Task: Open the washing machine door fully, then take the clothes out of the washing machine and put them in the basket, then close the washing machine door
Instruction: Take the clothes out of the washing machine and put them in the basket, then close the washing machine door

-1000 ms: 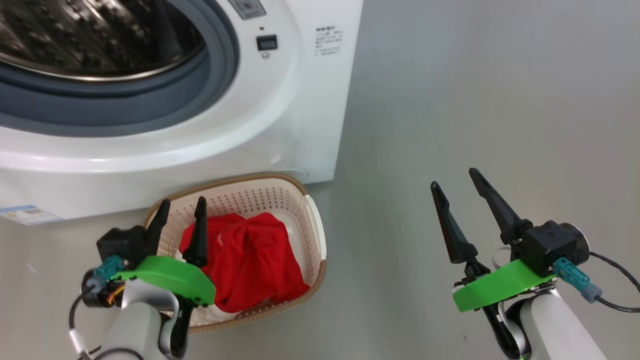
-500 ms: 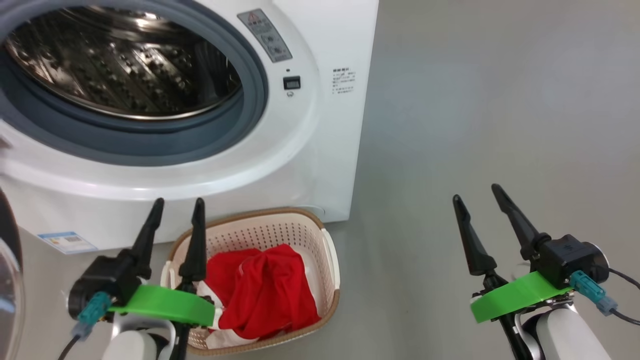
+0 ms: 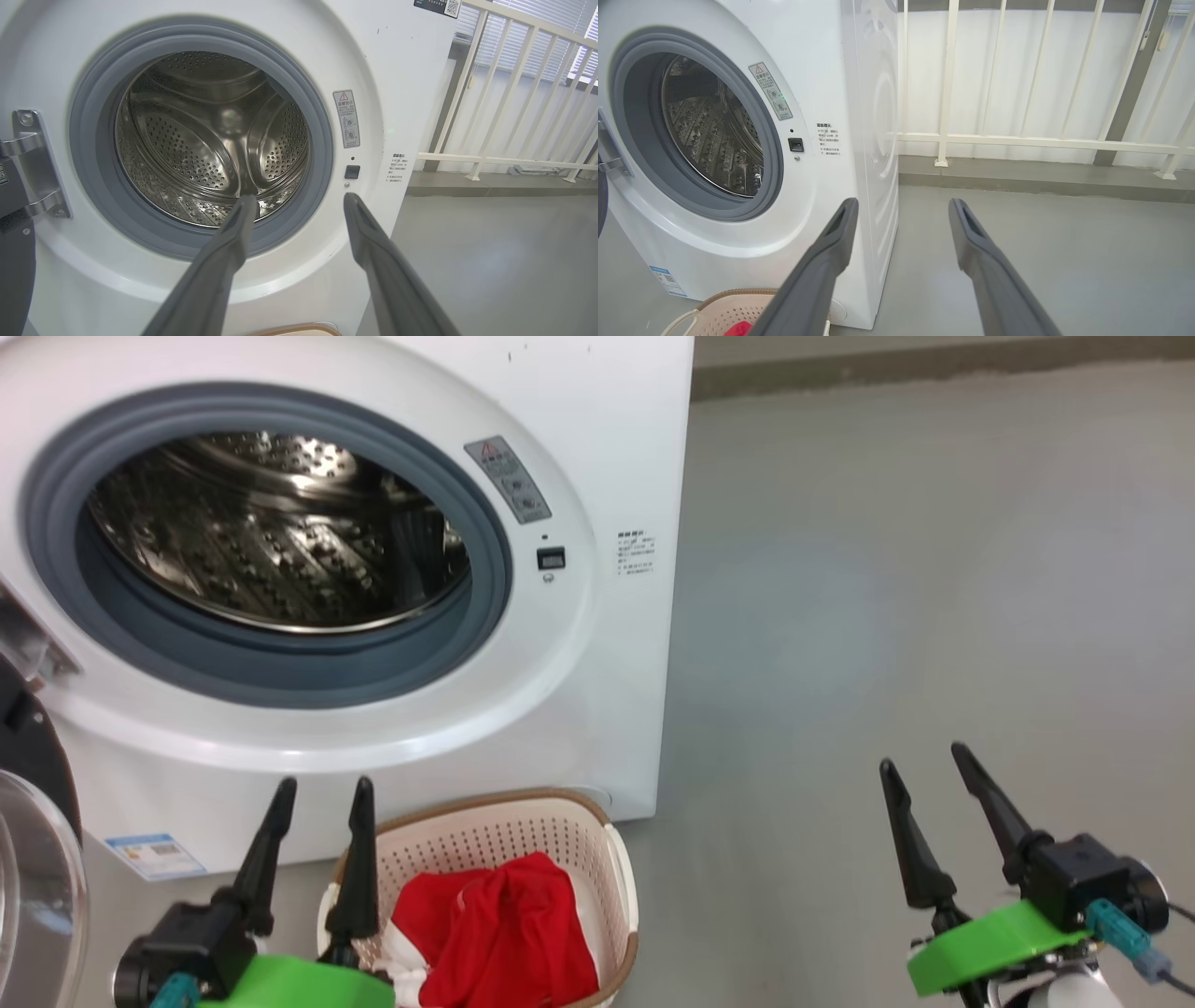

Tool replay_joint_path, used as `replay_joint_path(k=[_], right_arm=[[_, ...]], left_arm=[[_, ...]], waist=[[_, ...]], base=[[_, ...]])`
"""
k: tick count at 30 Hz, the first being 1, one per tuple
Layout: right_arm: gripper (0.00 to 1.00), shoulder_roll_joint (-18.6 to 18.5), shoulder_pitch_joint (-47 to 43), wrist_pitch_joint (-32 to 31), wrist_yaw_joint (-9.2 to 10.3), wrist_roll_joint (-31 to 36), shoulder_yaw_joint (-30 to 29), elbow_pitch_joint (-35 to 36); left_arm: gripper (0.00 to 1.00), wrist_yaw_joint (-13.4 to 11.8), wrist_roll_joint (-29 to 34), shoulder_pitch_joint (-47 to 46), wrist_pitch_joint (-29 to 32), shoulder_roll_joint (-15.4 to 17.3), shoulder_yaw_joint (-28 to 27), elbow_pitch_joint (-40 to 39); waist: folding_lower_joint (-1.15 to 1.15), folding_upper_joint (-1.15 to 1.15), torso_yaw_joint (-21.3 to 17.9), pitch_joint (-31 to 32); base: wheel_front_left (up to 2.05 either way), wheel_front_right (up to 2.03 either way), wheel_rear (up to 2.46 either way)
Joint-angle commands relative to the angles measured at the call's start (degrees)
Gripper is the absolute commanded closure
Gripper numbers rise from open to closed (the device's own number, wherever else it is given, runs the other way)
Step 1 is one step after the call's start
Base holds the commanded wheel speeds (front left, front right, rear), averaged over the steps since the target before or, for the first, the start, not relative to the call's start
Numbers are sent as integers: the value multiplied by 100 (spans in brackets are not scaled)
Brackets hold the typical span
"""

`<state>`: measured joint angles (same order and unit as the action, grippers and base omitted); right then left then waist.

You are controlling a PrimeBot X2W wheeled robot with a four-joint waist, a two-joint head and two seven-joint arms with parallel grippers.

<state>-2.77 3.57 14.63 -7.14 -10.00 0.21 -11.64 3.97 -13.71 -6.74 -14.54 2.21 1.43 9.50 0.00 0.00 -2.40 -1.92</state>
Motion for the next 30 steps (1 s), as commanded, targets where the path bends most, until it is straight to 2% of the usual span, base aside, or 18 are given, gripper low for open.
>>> replay_joint_path(k=[1, 10, 21, 30], right_arm=[[0, -10, -6, 37, -35, 23, 80, 167], [0, -10, -335, 37, -35, 45, 55, 259], [0, -10, -432, 37, -35, 17, 7, 300], [0, -10, -455, 37, -35, -29, -26, 319]], left_arm=[[0, -48, 71, 12, -46, 67, -210, -191], [0, -36, 101, 442, -46, 67, -383, -212], [0, -50, 113, 536, -46, 67, -487, -196], [0, -107, 147, 549, -46, 67, -499, -216]], waist=[[0, 0, -25, 191], [0, 0, -64, 446], [0, 0, -50, 542], [0, 0, -63, 535]], base=[[0, 0, 0], [0, 0, 0], [-1, 1, 0], [-77, 77, 0]])
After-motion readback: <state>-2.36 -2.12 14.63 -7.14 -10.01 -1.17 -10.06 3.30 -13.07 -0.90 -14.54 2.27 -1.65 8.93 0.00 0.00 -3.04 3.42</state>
